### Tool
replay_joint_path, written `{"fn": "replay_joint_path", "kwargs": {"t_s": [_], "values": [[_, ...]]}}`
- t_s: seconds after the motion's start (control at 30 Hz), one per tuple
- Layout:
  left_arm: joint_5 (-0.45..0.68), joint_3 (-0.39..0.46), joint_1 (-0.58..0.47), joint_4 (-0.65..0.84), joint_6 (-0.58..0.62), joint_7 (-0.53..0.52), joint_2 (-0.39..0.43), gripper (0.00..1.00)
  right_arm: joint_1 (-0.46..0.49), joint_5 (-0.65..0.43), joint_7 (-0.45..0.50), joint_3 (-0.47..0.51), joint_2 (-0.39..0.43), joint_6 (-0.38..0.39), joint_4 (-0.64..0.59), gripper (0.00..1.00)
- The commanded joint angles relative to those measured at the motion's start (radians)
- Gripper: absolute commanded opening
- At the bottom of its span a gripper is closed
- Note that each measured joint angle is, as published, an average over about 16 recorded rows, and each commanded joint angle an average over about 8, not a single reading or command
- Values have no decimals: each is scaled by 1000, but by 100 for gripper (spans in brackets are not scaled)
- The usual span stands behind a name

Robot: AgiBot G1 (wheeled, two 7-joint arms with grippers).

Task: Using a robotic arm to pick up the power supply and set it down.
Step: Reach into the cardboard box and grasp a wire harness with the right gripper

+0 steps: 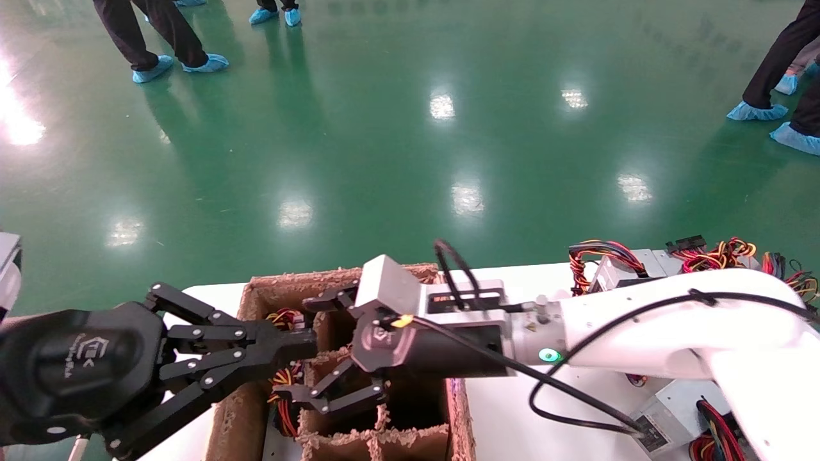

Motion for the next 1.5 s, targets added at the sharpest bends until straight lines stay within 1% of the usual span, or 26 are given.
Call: {"fn": "replay_joint_path", "kwargs": {"t_s": [0.03, 0.1, 0.13, 0.17, 0.2, 0.23, 0.33, 0.37, 0.4, 0.47, 0.5, 0.8, 1.5], "values": [[0, 0, 0, 0, 0, 0, 0, 0, 13, -13, -9, -10, -24, 4, -28, 100], [0, 0, 0, 0, 0, 0, 0, 0, 24, -24, -19, -17, -42, 7, -52, 98], [0, 0, 0, 0, 0, 0, 0, 0, 29, -29, -23, -21, -50, 8, -63, 95], [0, 0, 0, 0, 0, 0, 0, 0, 33, -34, -28, -24, -58, 9, -74, 88], [0, 0, 0, 0, 0, 0, 0, 0, 38, -38, -32, -27, -65, 10, -85, 79], [0, 0, 0, 0, 0, 0, 0, 0, 41, -41, -36, -29, -72, 10, -96, 68], [0, 0, 0, 0, 0, 0, 0, 0, 49, -48, -48, -36, -89, 8, -126, 31], [0, 0, 0, 0, 0, 0, 0, 0, 51, -49, -53, -37, -94, 6, -136, 20], [0, 0, 0, 0, 0, 0, 0, 0, 52, -50, -57, -39, -98, 5, -145, 11], [0, 0, 0, 0, 0, 0, 0, 0, 55, -52, -66, -41, -106, 1, -162, 2], [0, 0, 0, 0, 0, 0, 0, 0, 57, -52, -70, -43, -109, -1, -170, 0], [0, 0, 0, 0, 0, 0, 0, 0, 68, -49, -100, -47, -120, -22, -221, 0], [0, 0, 0, 0, 0, 0, 0, 0, 79, -30, -142, -46, -124, -40, -281, 0]]}}
